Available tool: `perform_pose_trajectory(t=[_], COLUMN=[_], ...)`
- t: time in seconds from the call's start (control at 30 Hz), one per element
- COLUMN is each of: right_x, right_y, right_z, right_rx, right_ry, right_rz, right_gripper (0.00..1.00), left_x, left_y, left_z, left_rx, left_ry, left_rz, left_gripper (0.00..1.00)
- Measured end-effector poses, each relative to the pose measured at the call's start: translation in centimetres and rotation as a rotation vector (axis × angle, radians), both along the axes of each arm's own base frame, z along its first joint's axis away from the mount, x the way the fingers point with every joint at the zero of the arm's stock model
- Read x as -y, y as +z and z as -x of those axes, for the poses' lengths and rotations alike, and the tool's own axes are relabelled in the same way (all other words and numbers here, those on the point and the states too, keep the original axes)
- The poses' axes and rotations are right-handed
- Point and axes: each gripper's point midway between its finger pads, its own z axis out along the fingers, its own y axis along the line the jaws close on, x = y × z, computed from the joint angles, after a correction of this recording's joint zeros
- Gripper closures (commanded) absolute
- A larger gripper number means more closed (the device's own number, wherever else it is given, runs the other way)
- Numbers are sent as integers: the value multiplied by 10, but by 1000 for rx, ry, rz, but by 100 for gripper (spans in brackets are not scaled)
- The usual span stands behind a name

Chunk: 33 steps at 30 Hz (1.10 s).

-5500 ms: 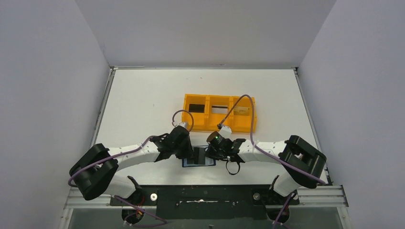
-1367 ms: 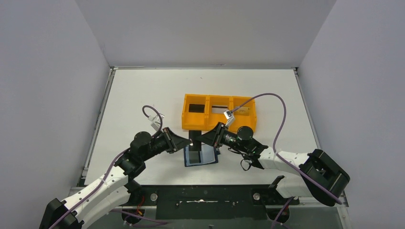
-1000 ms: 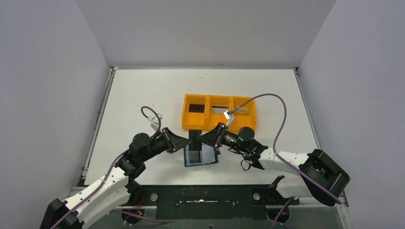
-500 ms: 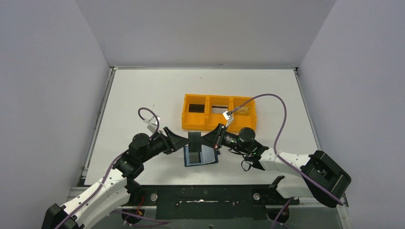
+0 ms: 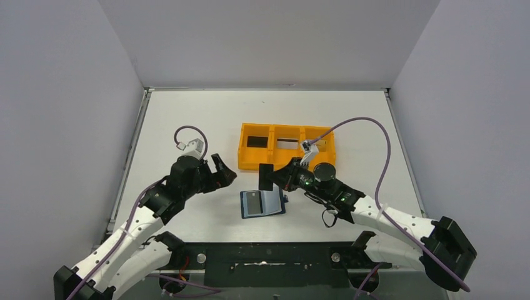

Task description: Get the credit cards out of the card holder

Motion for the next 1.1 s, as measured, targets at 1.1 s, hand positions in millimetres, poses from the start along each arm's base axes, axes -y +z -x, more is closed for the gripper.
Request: perform_pose_trajectory(t=[1.1], right_x=[-36], right_y=[-15], right_z=[-138], right_rx=[804], right_ry=[217], right_rz=[1151], right_gripper=[100], left_x=[-144], left_y=[9], left_z=[-36], left_rx=[73], left_ry=[443], left_rz=[-290], left_gripper=[8])
